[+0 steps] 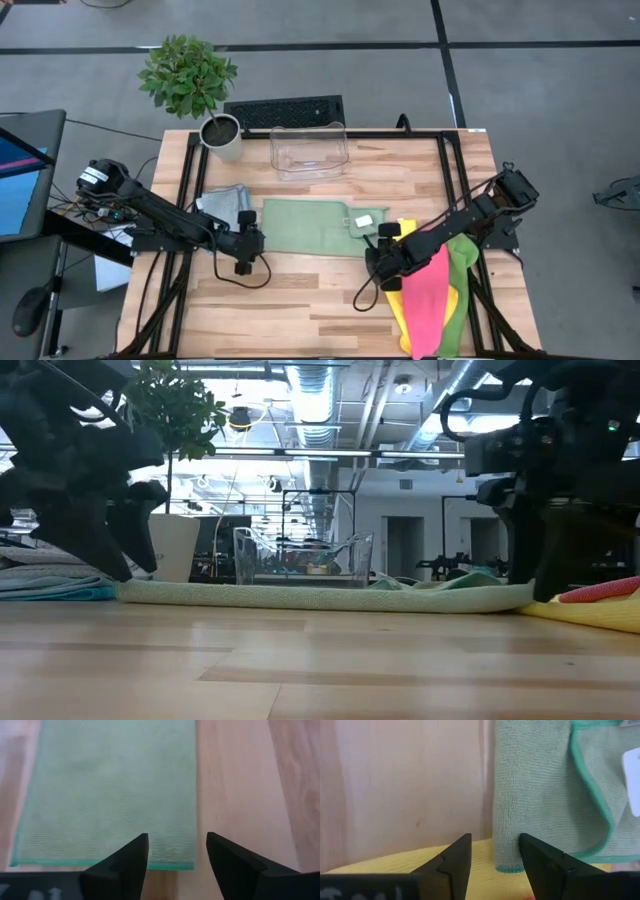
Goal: Fold microfiber towels
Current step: Fold the light green microfiber cloth
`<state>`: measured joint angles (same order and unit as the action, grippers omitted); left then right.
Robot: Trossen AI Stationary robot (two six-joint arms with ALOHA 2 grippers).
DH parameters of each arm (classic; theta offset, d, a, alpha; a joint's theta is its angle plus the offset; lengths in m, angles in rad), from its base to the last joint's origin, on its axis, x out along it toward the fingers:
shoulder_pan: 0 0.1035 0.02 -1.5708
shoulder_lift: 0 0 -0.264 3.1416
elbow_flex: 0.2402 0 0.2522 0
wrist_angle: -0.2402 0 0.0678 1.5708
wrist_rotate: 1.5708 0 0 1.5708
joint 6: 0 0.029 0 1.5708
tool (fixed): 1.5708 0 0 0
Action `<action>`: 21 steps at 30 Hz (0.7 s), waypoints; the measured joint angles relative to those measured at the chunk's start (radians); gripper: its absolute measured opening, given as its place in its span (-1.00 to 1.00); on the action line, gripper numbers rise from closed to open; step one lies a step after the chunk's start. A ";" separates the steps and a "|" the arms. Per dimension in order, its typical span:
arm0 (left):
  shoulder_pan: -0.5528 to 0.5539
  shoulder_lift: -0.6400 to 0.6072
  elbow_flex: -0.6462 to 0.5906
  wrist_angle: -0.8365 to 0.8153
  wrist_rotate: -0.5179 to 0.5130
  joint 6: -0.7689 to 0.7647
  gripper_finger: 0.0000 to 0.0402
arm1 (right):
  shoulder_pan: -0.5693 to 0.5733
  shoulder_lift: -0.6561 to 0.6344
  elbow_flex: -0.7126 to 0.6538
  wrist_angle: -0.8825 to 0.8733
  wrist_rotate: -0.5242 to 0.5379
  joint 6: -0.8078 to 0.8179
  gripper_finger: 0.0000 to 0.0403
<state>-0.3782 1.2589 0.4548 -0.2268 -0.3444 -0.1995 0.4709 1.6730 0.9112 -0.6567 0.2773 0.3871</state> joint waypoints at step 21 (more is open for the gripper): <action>0.000 0.178 0.062 -0.041 -0.037 -0.005 -0.65 | 0.007 0.000 0.000 -0.056 0.024 0.014 -0.92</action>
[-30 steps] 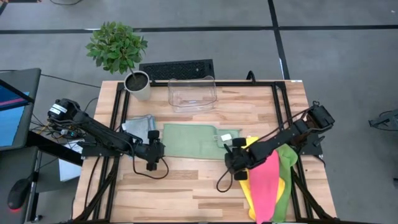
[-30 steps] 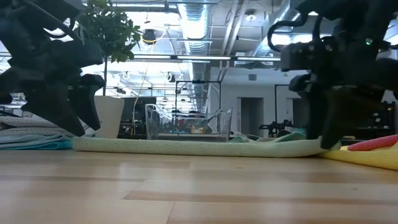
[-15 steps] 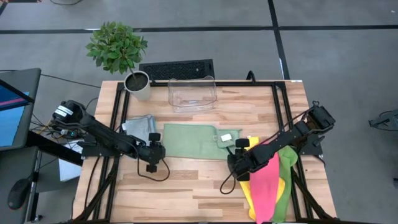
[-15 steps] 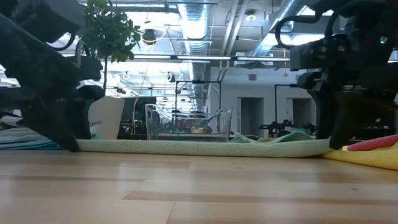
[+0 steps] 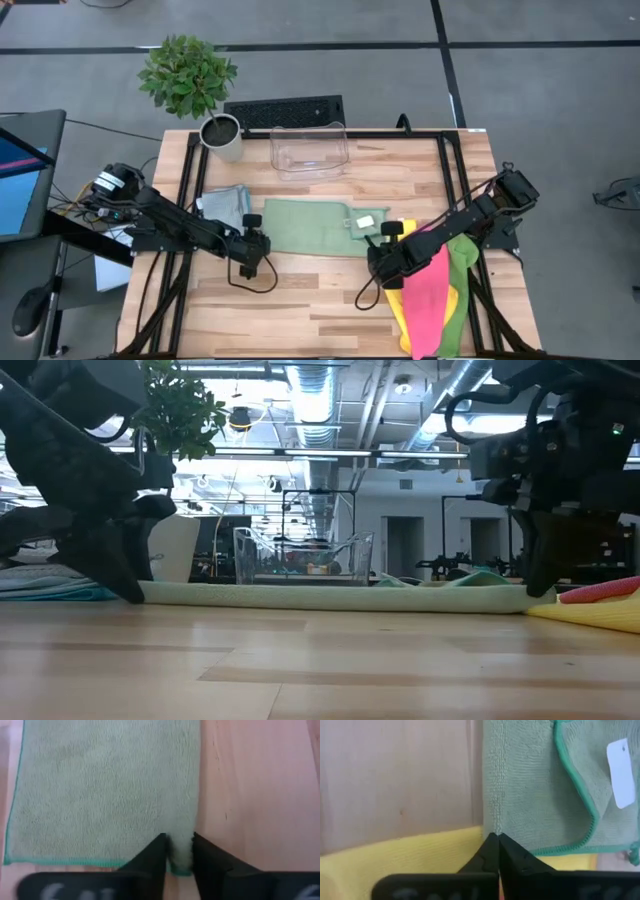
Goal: Fold microfiber towels
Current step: Fold the light green microfiber cloth
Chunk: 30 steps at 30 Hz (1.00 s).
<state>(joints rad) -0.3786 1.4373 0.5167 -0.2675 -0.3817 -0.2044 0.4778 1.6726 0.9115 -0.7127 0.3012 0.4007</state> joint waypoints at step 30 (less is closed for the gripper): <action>0.032 0.001 0.596 -0.957 -0.475 -0.066 -1.00 | 0.058 -0.315 0.233 -0.589 0.572 0.242 -0.97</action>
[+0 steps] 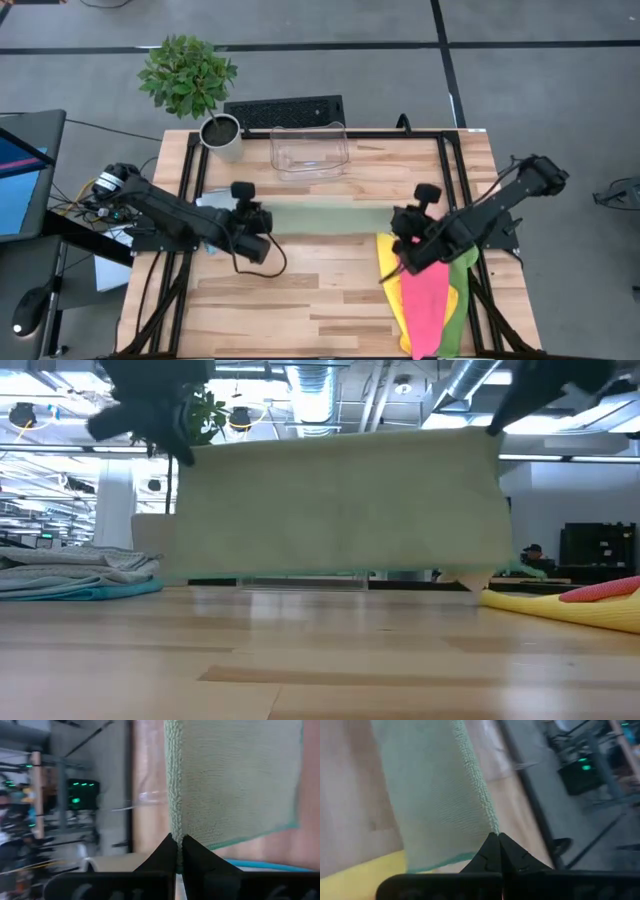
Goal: Fold microfiber towels
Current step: Fold the light green microfiber cloth
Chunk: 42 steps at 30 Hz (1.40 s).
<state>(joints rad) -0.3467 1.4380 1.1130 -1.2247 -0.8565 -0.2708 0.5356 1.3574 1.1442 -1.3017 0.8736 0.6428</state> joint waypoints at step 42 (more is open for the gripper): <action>-0.292 0.003 -0.249 0.558 0.309 -0.419 -1.00 | 0.335 0.173 -0.317 0.905 -0.154 0.276 -0.98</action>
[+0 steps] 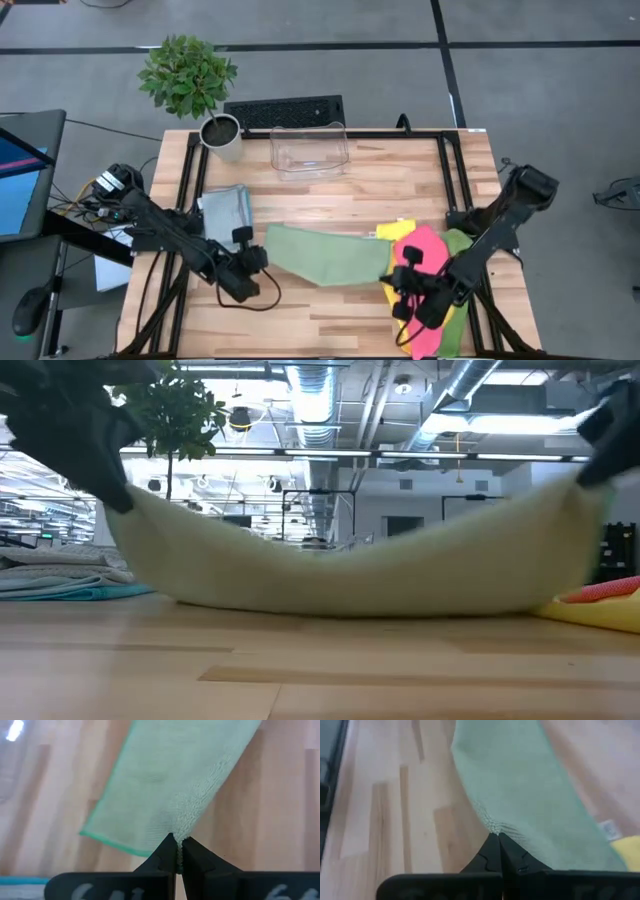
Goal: Fold microfiber towels
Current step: Fold the light green microfiber cloth
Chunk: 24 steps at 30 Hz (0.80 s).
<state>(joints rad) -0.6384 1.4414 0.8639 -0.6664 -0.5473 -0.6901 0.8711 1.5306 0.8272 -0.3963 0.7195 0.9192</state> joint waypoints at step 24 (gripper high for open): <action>-0.064 0.259 0.009 0.065 0.165 -0.046 -0.80 | 0.019 0.191 0.148 -0.026 -0.156 -0.038 -0.98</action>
<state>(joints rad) -0.7021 1.7008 0.8730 -0.6015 -0.3824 -0.7364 0.8898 1.7218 0.9752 -0.4225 0.5631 0.8816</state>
